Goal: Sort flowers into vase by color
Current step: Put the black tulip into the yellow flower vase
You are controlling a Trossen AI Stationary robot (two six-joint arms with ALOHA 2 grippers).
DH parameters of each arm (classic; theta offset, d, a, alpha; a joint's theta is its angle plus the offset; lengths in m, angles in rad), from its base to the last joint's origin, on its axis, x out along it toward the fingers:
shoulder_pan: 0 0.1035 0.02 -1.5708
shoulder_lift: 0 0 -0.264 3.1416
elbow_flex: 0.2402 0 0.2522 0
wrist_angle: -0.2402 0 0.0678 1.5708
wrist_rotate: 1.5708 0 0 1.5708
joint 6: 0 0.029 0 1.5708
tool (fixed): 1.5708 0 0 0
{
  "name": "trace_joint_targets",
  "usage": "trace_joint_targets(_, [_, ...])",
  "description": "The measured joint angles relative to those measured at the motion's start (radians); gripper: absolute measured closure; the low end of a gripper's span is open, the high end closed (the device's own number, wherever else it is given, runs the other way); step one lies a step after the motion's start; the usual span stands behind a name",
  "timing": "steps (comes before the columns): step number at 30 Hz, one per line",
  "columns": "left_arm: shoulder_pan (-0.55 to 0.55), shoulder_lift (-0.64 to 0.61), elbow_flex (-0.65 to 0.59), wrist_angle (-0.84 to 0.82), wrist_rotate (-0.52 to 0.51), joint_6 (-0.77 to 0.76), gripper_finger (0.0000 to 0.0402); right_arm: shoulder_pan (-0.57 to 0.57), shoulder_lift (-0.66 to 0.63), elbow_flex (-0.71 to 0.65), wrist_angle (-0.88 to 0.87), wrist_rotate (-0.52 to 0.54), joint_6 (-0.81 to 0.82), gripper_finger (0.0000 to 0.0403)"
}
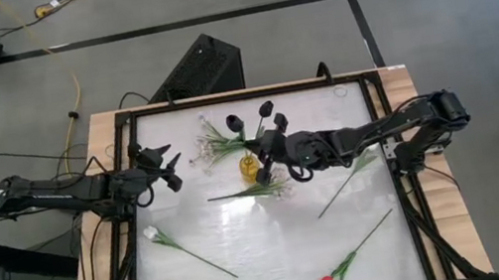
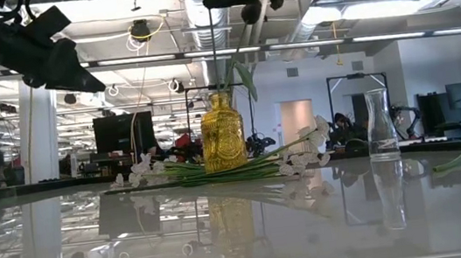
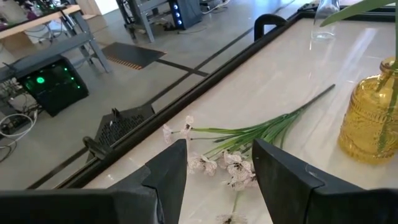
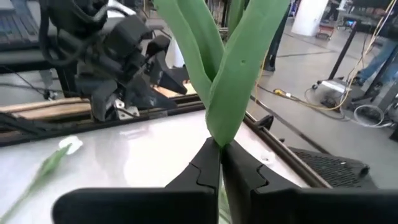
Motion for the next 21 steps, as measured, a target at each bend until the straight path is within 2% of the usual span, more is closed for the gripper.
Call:
trace_joint_targets(4, [0.0,0.0,0.0,0.0,0.001,-0.005,0.023,-0.011,-0.006,0.002,-0.032,-0.009,0.033,0.033])
trace_joint_targets(7, [0.0,0.0,0.0,0.0,0.001,-0.007,0.023,-0.026,-0.008,0.037,-0.134,-0.03,0.085,0.0306])
trace_joint_targets(12, [0.0,0.0,0.0,-0.005,0.001,-0.009,0.023,-0.061,-0.008,0.097,-0.37,-0.106,0.19,0.0261])
trace_joint_targets(21, [0.0,0.0,0.0,-0.005,0.037,-0.017,0.023,-0.09,-0.008,0.191,-0.634,-0.272,0.238,0.0189])
